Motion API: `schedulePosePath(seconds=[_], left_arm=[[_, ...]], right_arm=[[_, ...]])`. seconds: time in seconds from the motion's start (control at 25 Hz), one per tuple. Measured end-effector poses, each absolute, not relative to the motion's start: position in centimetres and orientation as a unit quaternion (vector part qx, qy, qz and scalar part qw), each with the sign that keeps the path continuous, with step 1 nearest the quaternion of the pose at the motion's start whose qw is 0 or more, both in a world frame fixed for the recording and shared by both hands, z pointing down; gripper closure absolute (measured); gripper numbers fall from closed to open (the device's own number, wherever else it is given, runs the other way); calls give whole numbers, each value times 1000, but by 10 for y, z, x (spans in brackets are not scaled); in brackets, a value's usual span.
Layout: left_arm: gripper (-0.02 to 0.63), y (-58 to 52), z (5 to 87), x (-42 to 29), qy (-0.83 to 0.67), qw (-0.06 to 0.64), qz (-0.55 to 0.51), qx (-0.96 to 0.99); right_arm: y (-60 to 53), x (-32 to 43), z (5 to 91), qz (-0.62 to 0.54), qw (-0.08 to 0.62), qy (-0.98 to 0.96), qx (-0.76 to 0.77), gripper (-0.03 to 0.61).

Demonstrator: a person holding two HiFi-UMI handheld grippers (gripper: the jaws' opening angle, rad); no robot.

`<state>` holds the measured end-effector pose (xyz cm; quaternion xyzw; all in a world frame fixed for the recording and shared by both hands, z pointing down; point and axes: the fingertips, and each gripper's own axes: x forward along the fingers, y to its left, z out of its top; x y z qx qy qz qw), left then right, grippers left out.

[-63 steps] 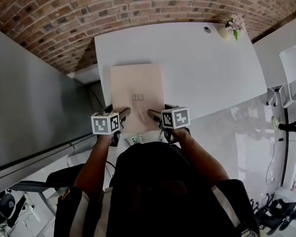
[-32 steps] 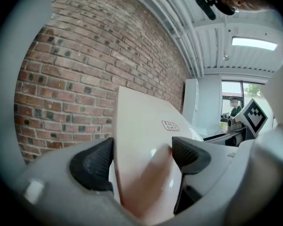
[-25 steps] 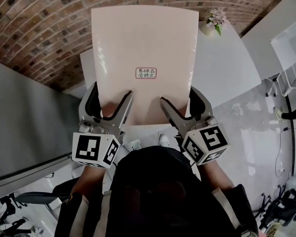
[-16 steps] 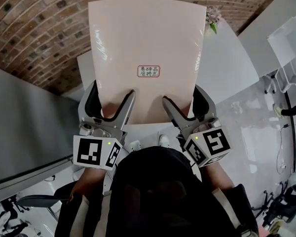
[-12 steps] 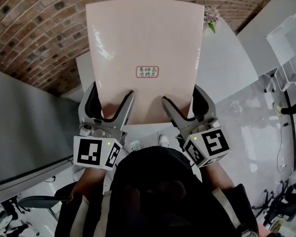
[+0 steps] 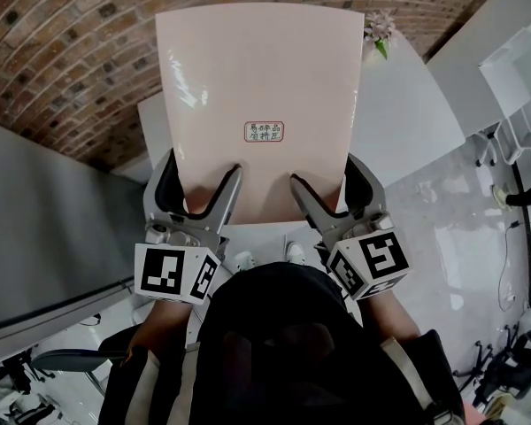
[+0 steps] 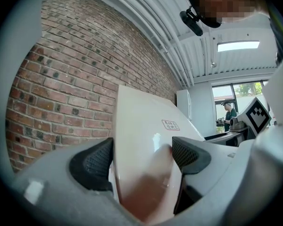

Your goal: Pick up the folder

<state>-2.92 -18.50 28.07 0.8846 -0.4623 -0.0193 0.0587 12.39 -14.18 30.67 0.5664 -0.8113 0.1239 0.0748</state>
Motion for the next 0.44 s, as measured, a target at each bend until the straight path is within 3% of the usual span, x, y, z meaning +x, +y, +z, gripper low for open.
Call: schedulePosePath(seconds=[0.44], left_arm=[[227,-182,287,-26,-457,61,-12,887]], right_arm=[[-138,126,315,127,70,-808,570,221]])
